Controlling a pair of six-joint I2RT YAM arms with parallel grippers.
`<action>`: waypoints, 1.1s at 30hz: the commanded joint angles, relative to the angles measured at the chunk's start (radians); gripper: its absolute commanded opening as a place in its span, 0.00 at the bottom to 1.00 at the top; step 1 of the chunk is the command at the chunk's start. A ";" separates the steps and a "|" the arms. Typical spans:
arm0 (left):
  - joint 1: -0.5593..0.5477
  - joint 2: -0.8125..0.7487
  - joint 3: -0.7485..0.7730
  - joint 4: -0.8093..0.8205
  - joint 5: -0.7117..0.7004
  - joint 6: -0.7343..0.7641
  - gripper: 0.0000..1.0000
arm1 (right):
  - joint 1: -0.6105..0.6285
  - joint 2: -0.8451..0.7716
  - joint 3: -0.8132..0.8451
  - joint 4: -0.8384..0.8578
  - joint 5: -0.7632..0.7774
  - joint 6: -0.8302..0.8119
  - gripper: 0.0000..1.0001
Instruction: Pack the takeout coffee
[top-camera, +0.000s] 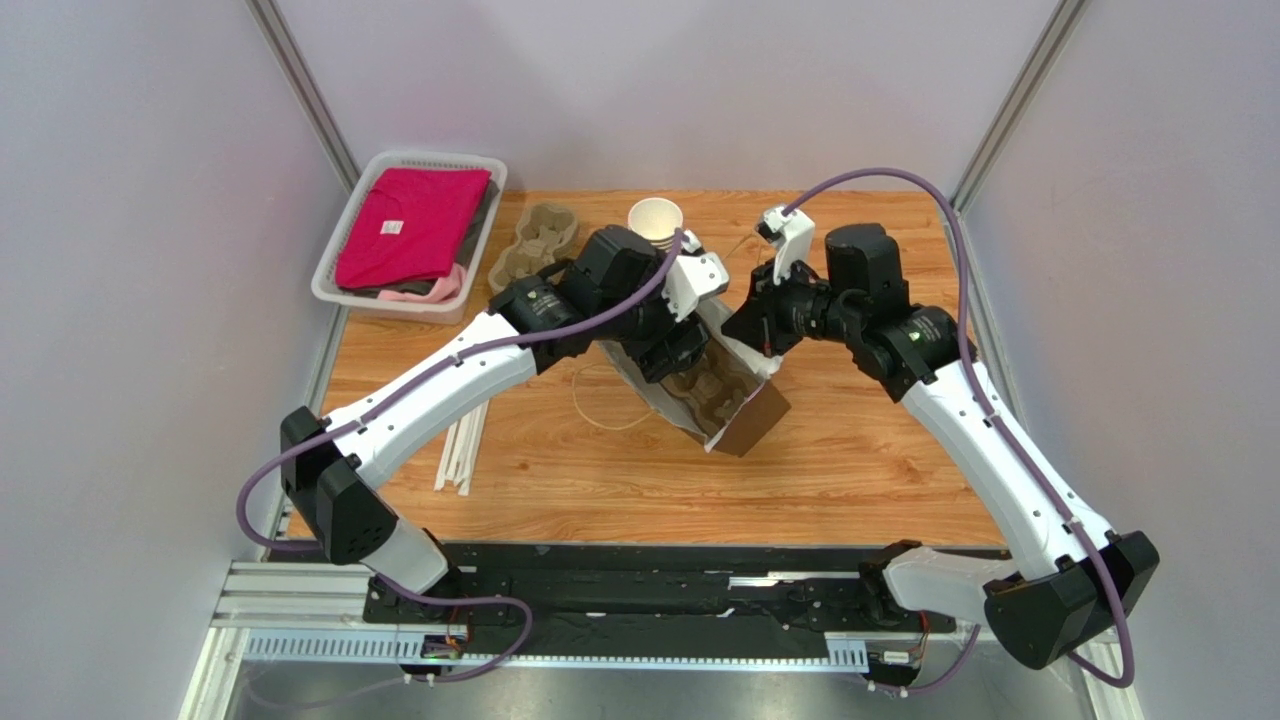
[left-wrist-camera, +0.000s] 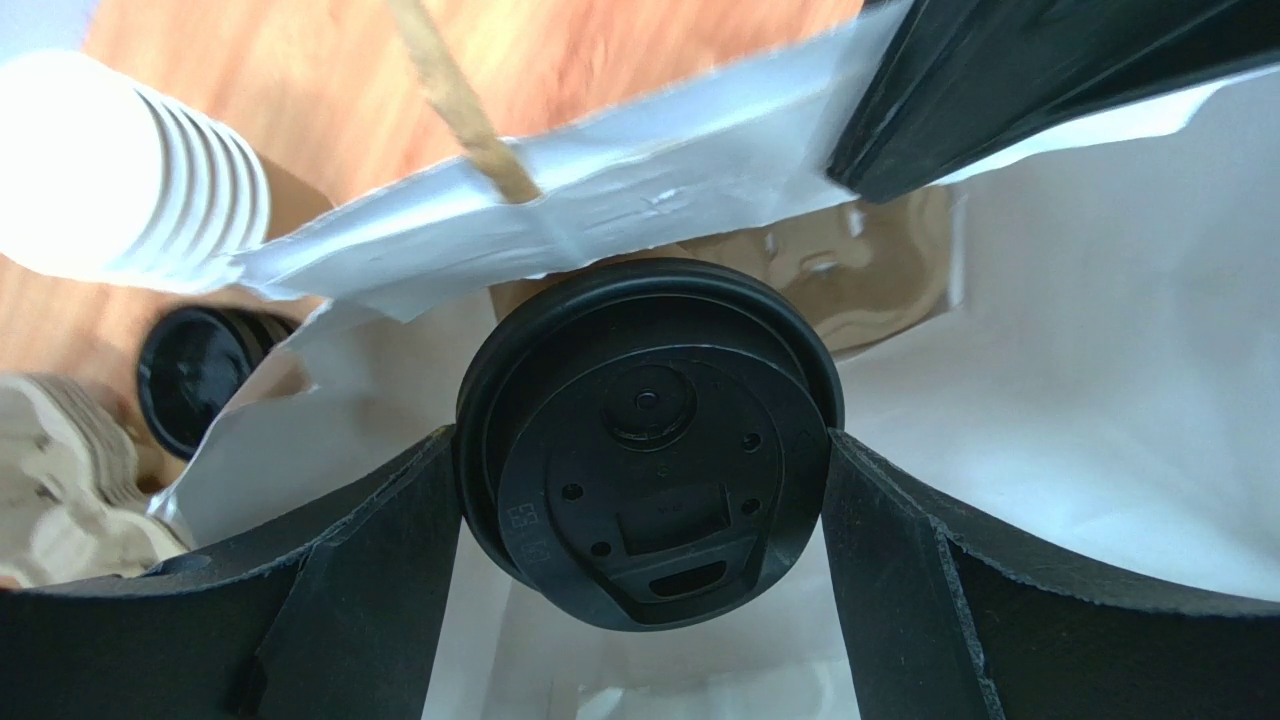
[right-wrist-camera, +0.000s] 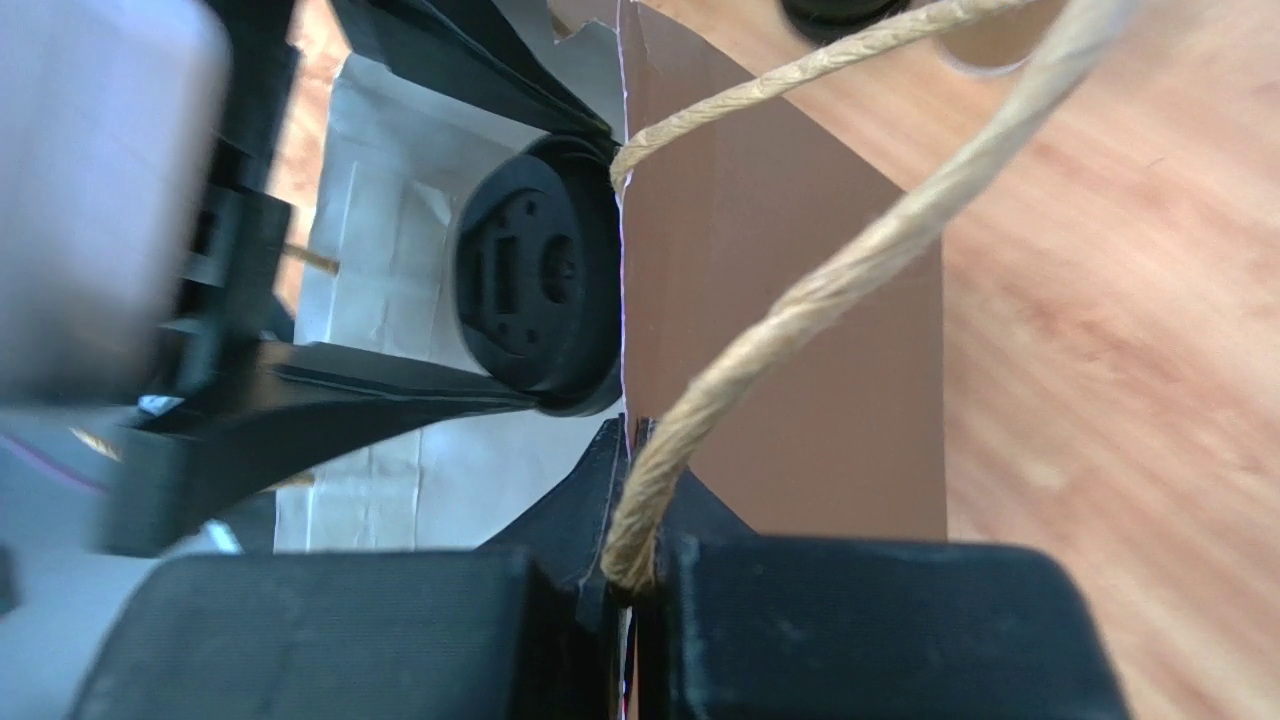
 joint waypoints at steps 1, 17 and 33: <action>-0.009 -0.025 -0.044 0.036 -0.058 0.038 0.33 | 0.005 -0.020 -0.032 0.077 -0.113 0.117 0.00; -0.046 -0.189 -0.314 0.019 -0.069 0.144 0.33 | 0.003 -0.030 -0.092 0.025 -0.143 0.062 0.00; -0.044 -0.272 -0.434 0.184 -0.152 0.130 0.32 | 0.013 -0.026 -0.051 0.085 -0.247 -0.051 0.00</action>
